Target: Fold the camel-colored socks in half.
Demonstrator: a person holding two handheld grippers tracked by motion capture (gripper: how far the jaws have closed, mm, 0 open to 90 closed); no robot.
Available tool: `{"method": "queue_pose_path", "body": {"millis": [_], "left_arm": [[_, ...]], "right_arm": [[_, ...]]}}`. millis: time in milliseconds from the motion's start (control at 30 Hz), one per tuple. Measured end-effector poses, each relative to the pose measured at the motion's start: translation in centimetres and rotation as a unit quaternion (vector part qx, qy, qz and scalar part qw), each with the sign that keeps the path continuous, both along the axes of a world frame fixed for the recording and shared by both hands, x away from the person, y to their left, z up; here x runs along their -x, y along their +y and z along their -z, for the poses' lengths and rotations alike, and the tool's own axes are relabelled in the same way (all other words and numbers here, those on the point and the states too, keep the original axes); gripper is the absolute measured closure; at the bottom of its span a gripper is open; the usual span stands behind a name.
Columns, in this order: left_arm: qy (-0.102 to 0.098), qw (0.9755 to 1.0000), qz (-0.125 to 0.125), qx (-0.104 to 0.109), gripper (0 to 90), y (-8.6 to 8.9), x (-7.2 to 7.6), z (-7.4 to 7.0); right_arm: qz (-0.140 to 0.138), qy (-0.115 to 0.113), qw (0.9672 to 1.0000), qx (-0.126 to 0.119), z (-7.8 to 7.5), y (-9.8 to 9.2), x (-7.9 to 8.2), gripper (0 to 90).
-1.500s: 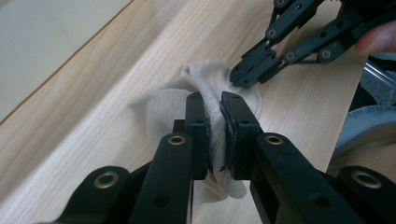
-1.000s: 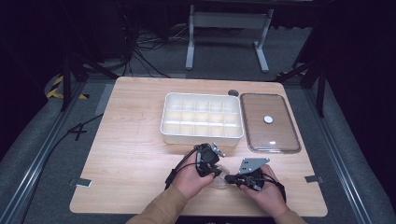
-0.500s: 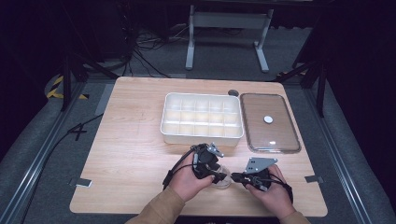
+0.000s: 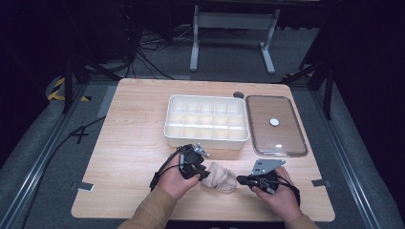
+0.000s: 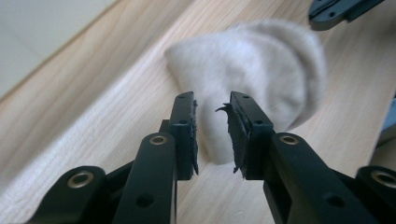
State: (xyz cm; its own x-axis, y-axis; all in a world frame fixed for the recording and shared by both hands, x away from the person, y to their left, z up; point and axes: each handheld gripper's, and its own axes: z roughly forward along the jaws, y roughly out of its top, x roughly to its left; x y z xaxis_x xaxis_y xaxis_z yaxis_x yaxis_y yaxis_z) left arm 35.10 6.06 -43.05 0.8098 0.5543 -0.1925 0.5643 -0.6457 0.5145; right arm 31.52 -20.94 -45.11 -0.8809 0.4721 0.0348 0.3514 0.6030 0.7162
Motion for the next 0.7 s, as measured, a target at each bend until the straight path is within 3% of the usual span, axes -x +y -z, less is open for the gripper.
{"method": "queue_pose_path", "body": {"millis": [267, 400, 700], "left_arm": [[0.018, 0.9991, 0.037, -0.007, 74.1, -0.9, 0.1, 1.2], [0.025, 0.9986, 0.046, -0.008, 74.8, -1.5, 0.4, 1.4], [0.013, 0.9978, 0.064, -0.012, 74.7, -2.8, 1.1, 1.5]], "right_arm": [[-0.01, 0.03, 0.9992, 0.024, 1.9, 0.9, -0.3, 89.3], [-0.008, 0.031, 0.9993, 0.018, 2.0, 1.0, -0.6, 89.4], [-0.012, 0.033, 0.9993, 0.008, 2.2, 1.2, -0.6, 89.4]]}}
